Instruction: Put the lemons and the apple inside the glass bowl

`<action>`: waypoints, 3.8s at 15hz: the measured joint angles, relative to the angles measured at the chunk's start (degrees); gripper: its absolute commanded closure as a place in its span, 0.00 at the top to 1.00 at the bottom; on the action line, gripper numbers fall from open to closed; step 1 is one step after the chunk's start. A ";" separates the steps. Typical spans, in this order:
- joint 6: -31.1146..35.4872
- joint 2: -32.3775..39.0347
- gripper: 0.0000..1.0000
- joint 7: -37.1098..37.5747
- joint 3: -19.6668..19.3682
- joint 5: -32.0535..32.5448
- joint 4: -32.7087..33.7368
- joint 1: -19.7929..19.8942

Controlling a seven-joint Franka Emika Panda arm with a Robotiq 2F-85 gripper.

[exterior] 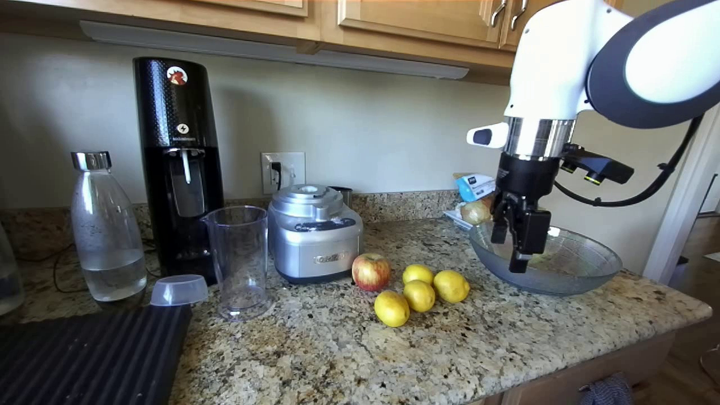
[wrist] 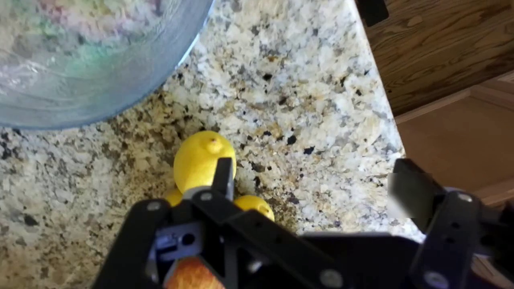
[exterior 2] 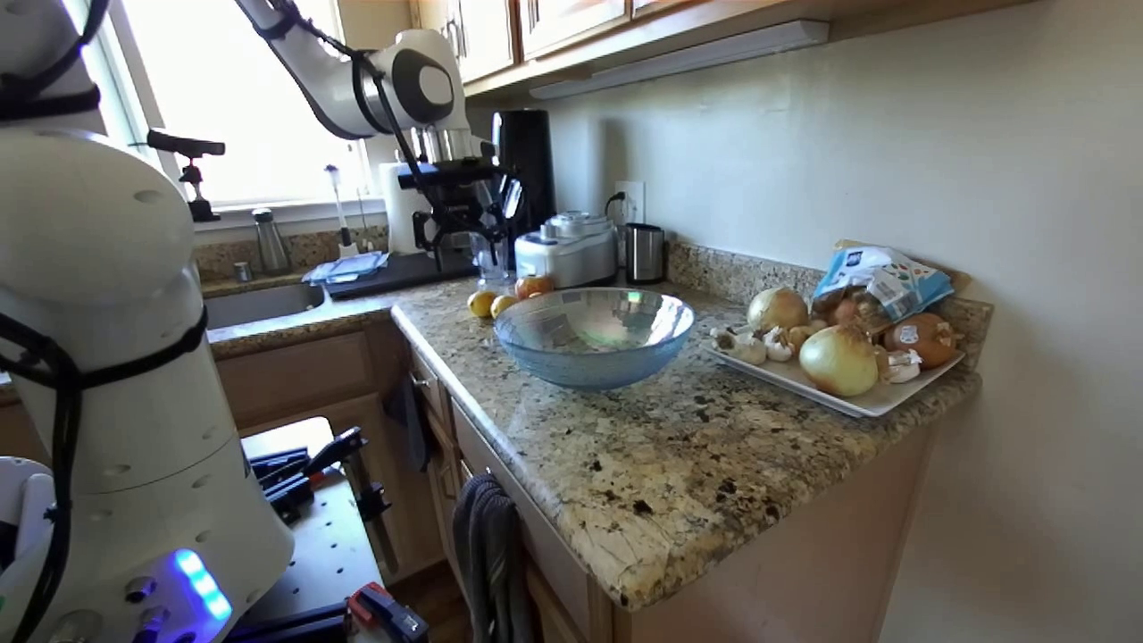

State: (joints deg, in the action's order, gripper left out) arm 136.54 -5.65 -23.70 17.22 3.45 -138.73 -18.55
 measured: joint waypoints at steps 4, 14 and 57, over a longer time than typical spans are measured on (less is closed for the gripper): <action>4.51 5.88 1.00 0.04 1.00 6.70 2.66 -0.05; 6.74 16.23 1.00 0.63 -1.37 20.12 9.33 0.61; -0.20 2.79 0.34 -5.79 -1.91 0.94 6.32 7.70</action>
State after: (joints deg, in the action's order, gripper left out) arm 136.34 -2.86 -29.49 15.32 4.39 -132.41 -10.85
